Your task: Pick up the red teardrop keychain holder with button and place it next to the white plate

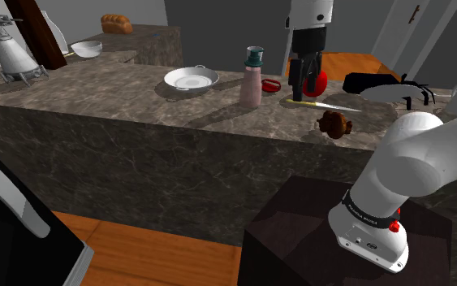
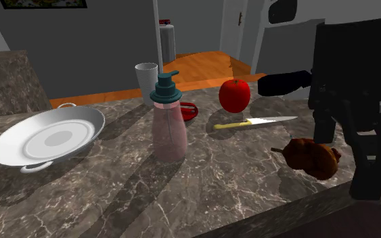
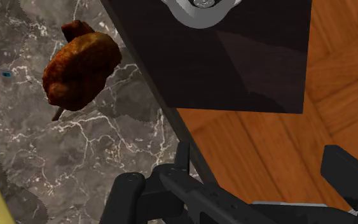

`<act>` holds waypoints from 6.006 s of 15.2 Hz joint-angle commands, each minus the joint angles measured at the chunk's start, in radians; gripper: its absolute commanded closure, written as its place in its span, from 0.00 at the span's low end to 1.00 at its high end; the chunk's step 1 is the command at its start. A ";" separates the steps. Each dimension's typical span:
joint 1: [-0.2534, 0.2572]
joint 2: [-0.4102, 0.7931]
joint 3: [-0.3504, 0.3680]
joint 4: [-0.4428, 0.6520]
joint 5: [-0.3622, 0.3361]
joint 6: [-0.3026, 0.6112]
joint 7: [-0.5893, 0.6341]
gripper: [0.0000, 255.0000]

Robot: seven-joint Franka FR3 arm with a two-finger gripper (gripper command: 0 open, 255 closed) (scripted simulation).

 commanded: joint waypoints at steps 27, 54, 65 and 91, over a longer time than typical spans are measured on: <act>-0.131 0.780 -0.345 0.478 -0.017 0.412 -0.477 0.00; -0.278 1.232 -0.355 0.893 0.179 0.458 -0.665 0.00; -0.278 1.228 -0.357 0.900 0.177 0.447 -0.663 1.00; -0.304 1.197 -0.371 1.208 0.155 0.114 -0.630 1.00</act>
